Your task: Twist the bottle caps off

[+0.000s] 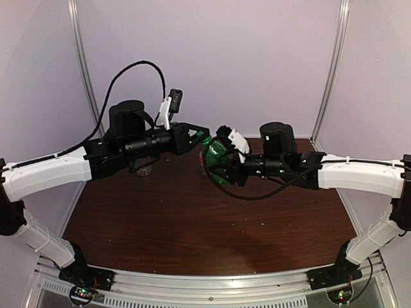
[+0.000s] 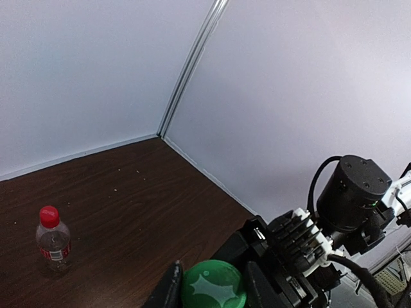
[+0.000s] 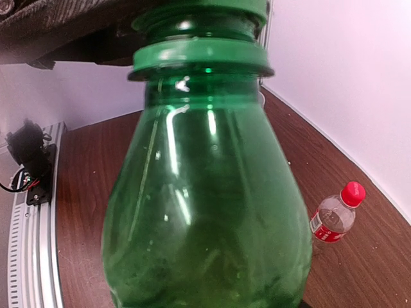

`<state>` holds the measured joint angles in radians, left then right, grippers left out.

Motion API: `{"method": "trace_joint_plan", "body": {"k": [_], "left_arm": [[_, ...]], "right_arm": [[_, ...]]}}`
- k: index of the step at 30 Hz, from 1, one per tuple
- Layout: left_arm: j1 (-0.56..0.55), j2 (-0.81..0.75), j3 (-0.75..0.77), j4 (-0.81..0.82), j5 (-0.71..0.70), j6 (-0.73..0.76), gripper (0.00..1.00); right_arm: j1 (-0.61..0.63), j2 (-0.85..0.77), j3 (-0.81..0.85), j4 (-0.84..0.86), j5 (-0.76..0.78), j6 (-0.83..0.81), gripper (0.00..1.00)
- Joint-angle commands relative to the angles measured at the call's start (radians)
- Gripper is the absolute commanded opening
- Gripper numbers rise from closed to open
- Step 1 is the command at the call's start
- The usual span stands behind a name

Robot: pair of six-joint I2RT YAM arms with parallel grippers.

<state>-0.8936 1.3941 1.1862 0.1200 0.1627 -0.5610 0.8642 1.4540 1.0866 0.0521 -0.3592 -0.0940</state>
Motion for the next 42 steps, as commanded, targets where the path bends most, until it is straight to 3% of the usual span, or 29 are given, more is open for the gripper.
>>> {"method": "trace_joint_plan", "body": {"k": [1, 8, 21, 33, 42], "left_arm": [[0.002, -0.006, 0.027, 0.013, -0.065, -0.040, 0.20], [0.002, -0.025, -0.017, 0.067, -0.120, -0.093, 0.22], [0.004, 0.020, -0.019, 0.143, 0.010, -0.073, 0.28], [0.042, -0.117, -0.137, 0.090, -0.118, 0.023, 0.29], [0.103, -0.217, -0.348, 0.009, -0.248, 0.048, 0.30]], "right_arm": [[-0.008, -0.049, -0.023, 0.053, 0.202, 0.032, 0.40], [0.005, -0.057, -0.033, 0.071, 0.315, 0.024, 0.40], [0.005, -0.038, -0.010, 0.051, 0.092, 0.007, 0.40], [-0.019, -0.080, -0.035, 0.029, 0.075, 0.016, 0.41], [-0.044, -0.098, -0.044, 0.024, 0.054, 0.029, 0.42]]}}
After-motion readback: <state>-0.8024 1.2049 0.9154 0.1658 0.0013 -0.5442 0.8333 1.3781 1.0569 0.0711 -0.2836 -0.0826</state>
